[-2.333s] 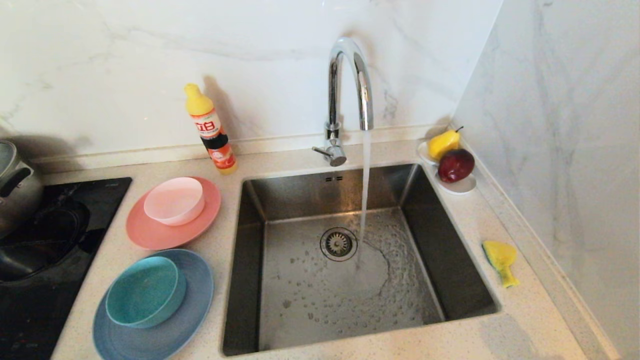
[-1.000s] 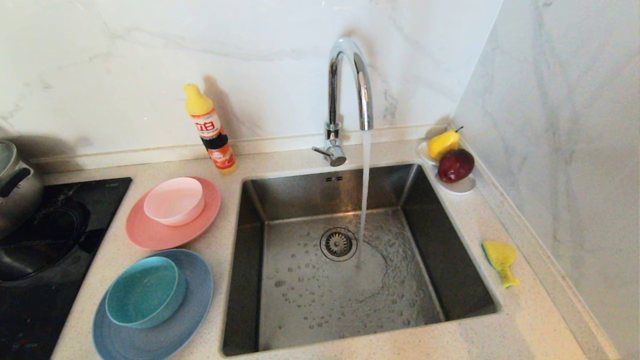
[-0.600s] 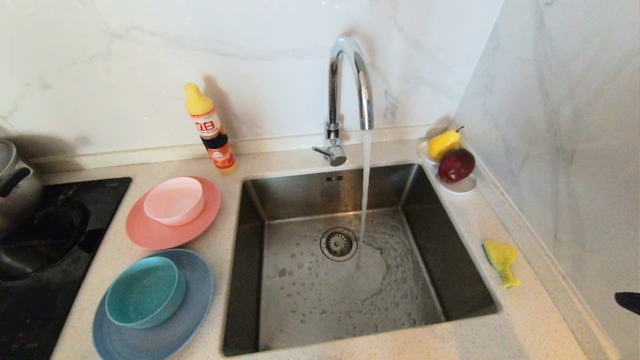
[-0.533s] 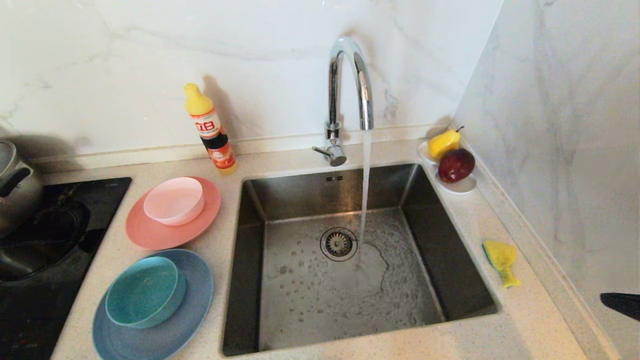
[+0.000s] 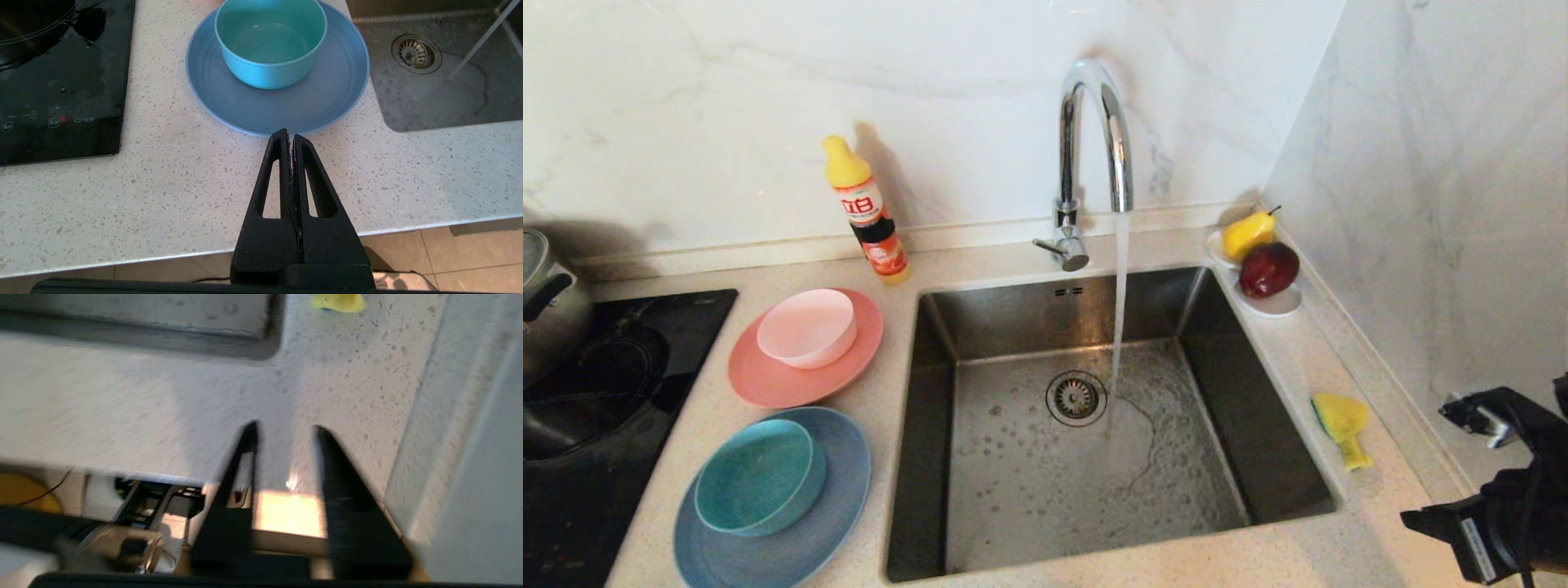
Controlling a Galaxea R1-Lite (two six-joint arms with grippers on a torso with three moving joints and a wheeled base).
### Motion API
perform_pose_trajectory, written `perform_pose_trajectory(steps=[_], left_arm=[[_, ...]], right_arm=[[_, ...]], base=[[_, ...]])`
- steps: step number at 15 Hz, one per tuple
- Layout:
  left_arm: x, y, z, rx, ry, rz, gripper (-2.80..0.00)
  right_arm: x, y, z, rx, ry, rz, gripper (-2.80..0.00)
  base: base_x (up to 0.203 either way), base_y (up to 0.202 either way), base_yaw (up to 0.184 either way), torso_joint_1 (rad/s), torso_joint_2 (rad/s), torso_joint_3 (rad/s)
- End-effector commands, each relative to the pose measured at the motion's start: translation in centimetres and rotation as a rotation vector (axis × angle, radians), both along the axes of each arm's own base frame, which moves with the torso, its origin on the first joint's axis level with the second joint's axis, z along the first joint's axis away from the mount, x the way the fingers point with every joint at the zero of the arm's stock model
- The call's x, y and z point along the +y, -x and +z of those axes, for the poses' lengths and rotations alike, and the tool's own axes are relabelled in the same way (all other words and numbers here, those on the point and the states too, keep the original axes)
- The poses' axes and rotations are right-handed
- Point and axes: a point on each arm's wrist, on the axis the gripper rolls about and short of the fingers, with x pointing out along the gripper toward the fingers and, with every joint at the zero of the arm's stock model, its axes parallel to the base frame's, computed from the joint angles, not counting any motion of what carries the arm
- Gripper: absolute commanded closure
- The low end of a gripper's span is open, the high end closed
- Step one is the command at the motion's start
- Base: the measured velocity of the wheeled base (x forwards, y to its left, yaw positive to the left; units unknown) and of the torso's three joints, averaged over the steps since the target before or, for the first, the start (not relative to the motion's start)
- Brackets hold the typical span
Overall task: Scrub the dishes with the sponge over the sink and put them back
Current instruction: Pick up a bowl and the sponge
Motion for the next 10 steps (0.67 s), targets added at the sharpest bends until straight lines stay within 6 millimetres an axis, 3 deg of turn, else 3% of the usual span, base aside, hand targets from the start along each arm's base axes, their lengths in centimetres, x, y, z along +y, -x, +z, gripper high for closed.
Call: perform_pose_trajectory(steps=[1,10], left_arm=[[0.0,0.0,0.0,0.004,0.0,0.001,0.0],[0.0,0.0,0.0,0.004,0.0,0.0,0.0]], right_arm=[[0.1,-1.2,-2.1,0.058,0.013,-0.007,-2.8],[0.3,-5.0,-2.6,0.096,-0.038,-0.1,-2.8]], base=[[0.0,0.0,0.0,0.0,0.0,0.0],[0.0,0.0,0.0,0.0,0.0,0.0]])
